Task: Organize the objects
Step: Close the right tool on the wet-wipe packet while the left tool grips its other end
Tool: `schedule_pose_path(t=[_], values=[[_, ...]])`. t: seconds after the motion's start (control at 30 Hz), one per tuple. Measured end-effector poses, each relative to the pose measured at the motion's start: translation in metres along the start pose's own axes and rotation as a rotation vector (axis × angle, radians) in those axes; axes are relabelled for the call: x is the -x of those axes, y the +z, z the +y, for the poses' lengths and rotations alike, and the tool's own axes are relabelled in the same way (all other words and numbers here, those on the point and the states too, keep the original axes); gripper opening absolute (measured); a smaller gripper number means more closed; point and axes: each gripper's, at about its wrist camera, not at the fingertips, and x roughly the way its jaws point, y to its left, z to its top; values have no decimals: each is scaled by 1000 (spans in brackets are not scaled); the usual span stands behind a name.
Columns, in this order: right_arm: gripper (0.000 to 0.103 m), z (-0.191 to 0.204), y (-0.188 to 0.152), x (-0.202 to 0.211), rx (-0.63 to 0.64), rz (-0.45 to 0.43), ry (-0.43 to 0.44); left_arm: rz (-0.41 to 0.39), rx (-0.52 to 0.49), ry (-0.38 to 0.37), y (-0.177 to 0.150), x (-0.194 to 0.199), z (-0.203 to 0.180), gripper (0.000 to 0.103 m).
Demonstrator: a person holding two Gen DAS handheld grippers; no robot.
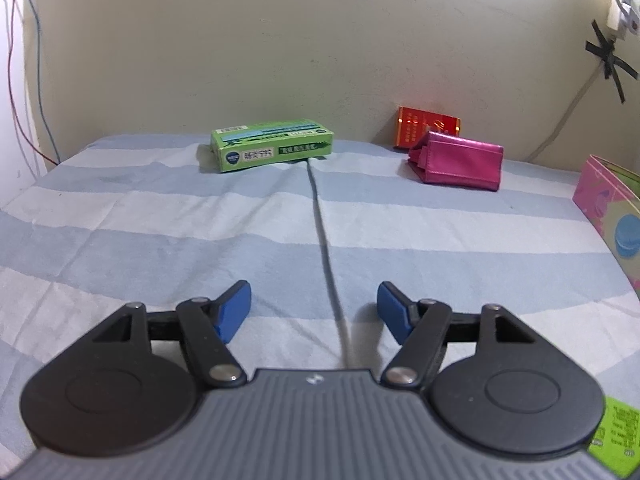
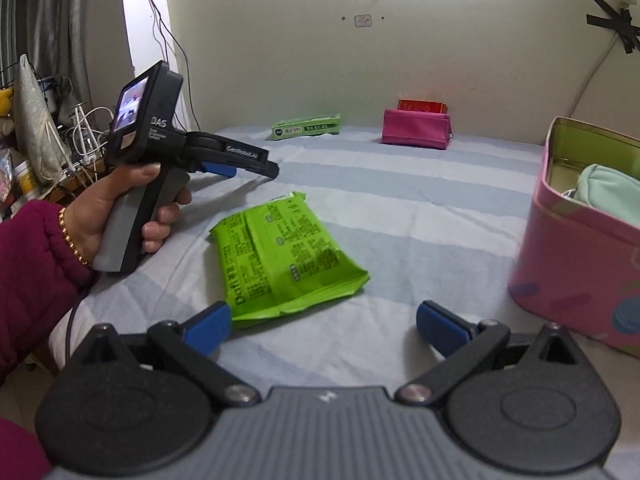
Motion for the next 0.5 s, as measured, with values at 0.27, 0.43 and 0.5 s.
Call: schedule_pose_path(t=[0.27,0.43,0.5], values=[[98,21,-5,-6,79,28,-33,20,87,-339,-14,41,9,66],[98,26,7,-21,81,45,-41,89,-13,-558,-24,47,-16,90],[100,29,10,-28,76,51,-44,96,-20,-600,-31,44,-24,96]])
